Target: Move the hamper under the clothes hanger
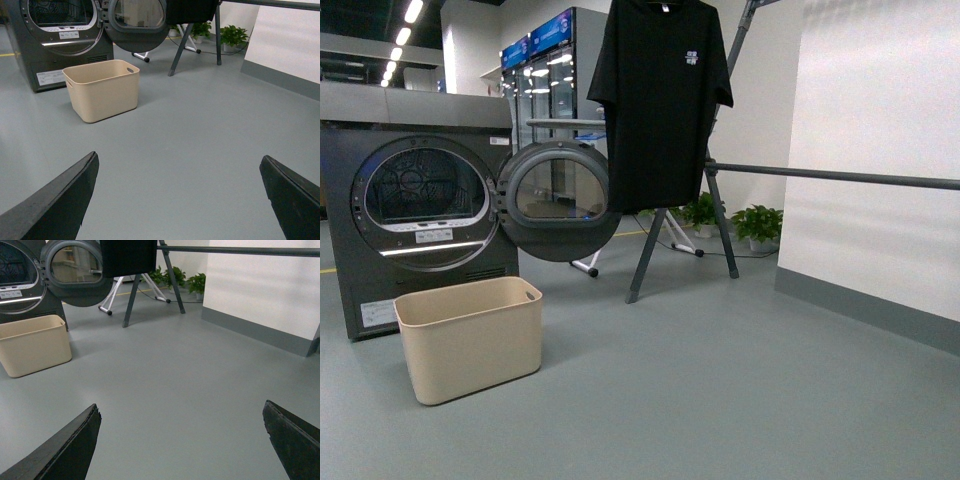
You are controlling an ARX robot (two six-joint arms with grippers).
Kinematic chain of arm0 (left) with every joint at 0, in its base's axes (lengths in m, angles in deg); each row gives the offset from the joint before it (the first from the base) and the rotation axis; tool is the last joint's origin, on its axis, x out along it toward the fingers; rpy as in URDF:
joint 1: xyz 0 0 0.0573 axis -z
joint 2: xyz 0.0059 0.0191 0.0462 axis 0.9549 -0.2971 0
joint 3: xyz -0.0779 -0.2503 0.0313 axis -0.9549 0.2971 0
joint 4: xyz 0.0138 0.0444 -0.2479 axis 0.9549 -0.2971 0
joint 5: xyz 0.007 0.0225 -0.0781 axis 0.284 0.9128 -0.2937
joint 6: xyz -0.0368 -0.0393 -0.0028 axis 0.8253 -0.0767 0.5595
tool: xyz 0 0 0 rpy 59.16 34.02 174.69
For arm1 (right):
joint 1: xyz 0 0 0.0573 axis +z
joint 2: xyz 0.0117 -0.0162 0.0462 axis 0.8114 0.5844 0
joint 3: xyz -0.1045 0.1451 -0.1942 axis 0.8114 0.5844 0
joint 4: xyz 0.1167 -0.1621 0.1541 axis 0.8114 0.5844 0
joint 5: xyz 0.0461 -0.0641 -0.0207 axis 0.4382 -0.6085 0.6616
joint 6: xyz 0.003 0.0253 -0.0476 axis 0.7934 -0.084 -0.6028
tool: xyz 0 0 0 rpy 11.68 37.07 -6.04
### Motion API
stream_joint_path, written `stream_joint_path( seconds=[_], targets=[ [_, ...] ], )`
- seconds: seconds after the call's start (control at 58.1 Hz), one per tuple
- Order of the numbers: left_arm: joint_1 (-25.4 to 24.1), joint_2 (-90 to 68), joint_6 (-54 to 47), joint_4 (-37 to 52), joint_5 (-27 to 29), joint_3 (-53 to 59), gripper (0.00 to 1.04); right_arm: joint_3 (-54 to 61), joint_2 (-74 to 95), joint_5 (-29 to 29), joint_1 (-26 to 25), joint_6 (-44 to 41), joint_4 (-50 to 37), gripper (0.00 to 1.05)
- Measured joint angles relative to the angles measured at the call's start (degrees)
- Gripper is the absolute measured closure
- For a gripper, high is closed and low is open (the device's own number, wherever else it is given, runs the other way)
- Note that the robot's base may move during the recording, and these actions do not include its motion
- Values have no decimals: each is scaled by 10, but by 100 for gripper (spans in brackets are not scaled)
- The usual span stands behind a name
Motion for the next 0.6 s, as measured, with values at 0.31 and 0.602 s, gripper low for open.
stream_joint_path(
  seconds=[0.31,0.602],
  targets=[
    [0,-1,0,0,0,0,7,0,0,0,0,0,0,8],
    [0,0,0,0,0,0,7,0,0,0,0,0,0,8]
  ],
)
